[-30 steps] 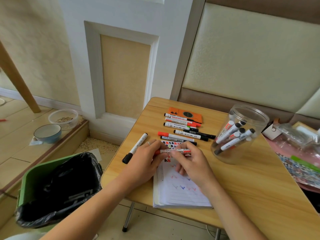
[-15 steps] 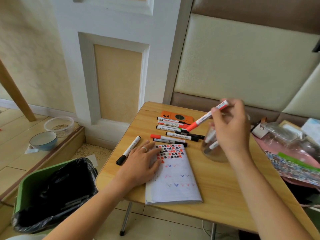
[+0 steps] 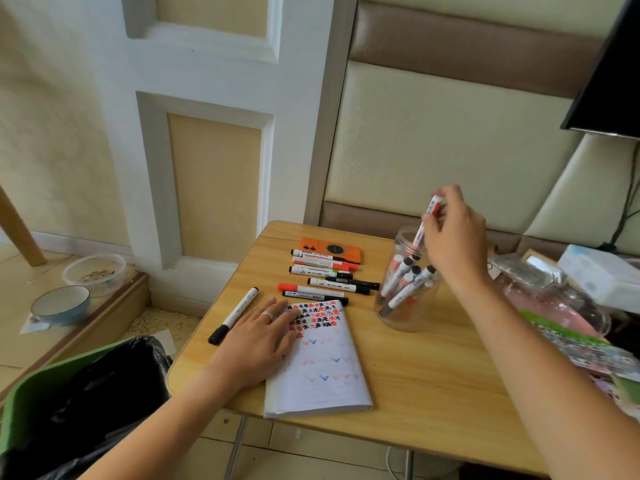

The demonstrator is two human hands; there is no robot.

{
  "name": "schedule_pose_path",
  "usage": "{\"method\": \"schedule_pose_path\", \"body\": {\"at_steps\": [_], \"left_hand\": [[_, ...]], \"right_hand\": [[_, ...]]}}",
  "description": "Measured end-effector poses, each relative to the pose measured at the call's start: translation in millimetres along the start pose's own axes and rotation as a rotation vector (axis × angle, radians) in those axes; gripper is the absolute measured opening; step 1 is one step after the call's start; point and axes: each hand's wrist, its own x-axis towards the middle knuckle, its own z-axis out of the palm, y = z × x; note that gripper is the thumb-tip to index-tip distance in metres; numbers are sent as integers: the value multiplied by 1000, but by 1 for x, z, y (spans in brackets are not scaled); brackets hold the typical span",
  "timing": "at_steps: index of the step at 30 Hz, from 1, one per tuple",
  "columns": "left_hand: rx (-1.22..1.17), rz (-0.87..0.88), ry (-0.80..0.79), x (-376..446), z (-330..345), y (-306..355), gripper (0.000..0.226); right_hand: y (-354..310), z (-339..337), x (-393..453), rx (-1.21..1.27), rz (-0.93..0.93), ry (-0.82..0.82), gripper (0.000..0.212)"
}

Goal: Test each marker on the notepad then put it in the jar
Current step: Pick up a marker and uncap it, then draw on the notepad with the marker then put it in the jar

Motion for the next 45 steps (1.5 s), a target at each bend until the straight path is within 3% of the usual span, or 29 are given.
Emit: {"method": "schedule_pose_path", "body": {"at_steps": [4, 10, 15, 20, 22, 25, 28, 33, 45], "left_hand": [[-21, 2, -81, -2, -4, 1, 60], [21, 6, -126, -3, -3, 0, 65], [31, -8, -101, -4, -1, 1, 65], [15, -19, -60, -4, 2, 1, 62], [6, -21, -43, -5, 3, 1, 61], [0, -17, -18, -6, 1, 3, 61], [-17, -12, 12, -7, 1, 4, 62], [-27, 41, 55, -8, -1, 4, 58], [-34, 135, 117, -7, -3, 3, 43]], "right_hand": [[8, 13, -9, -208, 58, -223, 13], [11, 22, -3, -298, 133, -377, 42], [-1, 18, -7, -289, 127, -294, 29], [-41, 24, -33, -227, -175, 4, 9], [-51, 39, -42, -139, -223, -114, 13], [-56, 72, -56, -68, -173, -471, 19], [-52, 102, -70, -116, -118, -631, 18], [-42, 130, -80, -157, -130, -737, 11], [-44, 144, -74, -251, -189, -824, 2]]}}
